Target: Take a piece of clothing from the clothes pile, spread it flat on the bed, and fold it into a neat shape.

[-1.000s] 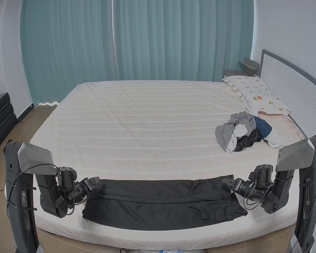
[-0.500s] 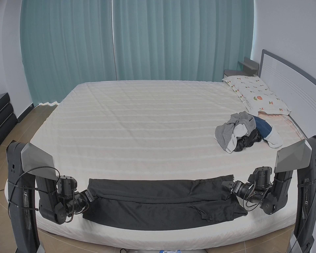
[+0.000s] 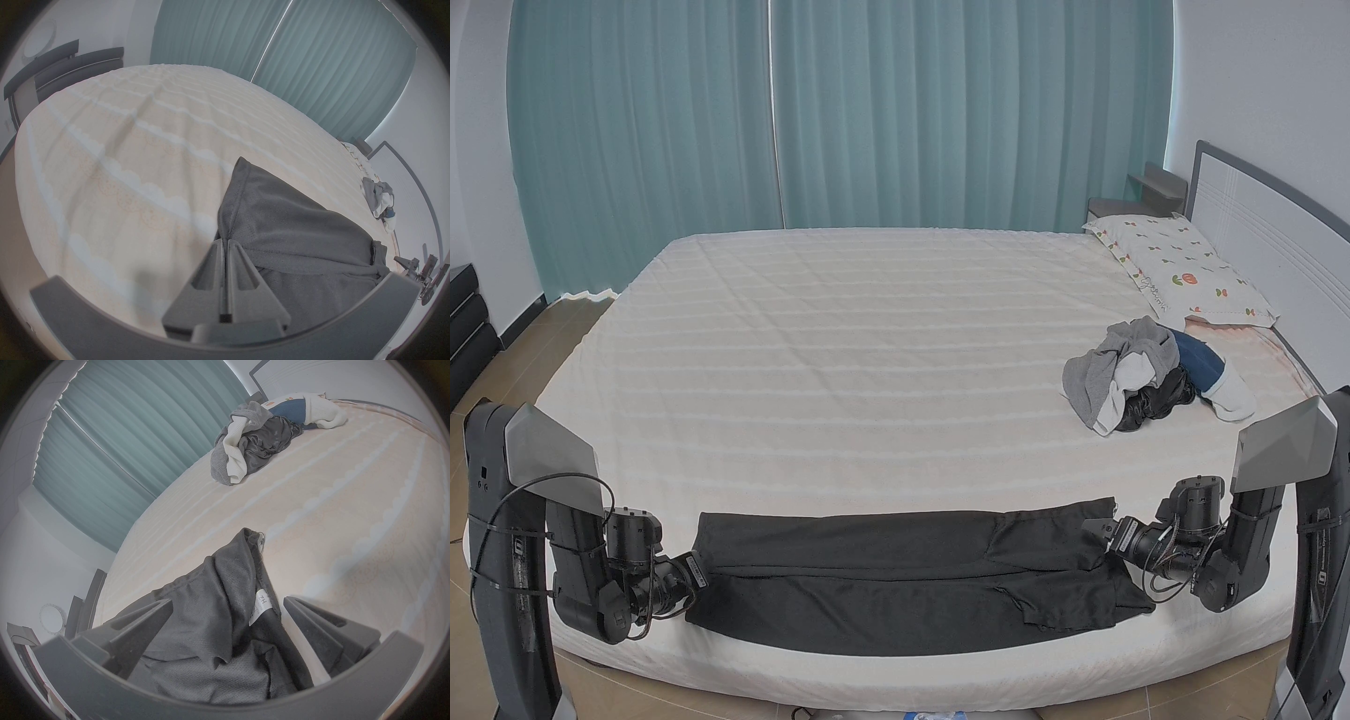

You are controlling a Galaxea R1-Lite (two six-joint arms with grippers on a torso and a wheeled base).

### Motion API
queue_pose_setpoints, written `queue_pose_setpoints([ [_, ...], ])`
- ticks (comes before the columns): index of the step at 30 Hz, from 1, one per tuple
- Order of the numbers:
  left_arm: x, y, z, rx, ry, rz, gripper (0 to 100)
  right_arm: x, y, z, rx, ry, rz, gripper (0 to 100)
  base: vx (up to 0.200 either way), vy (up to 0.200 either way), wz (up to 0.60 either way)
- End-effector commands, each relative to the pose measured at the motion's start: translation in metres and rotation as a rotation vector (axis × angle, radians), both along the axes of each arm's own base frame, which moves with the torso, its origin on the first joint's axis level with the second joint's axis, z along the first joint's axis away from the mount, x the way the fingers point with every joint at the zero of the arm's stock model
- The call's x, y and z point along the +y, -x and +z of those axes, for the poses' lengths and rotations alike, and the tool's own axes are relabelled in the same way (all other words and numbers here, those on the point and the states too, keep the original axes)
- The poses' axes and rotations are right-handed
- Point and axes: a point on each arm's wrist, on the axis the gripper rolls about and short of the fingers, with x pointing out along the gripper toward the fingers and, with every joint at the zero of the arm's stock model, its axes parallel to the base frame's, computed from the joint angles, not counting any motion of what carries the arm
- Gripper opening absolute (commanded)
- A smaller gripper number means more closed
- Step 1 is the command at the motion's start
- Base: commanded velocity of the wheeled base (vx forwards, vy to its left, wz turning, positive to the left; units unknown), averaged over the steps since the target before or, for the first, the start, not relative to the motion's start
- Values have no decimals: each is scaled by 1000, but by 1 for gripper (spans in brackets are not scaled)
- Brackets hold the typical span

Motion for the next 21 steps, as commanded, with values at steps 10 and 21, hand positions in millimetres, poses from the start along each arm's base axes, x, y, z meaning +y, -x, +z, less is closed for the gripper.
queue_pose_setpoints([
  [10,1,0,4,-11,0,4,100,1,1,-4,13,1,4,100,0,0,0],
  [21,14,-12,26,-133,59,54,100,-14,-7,-2,-8,-17,-27,100,0,0,0],
])
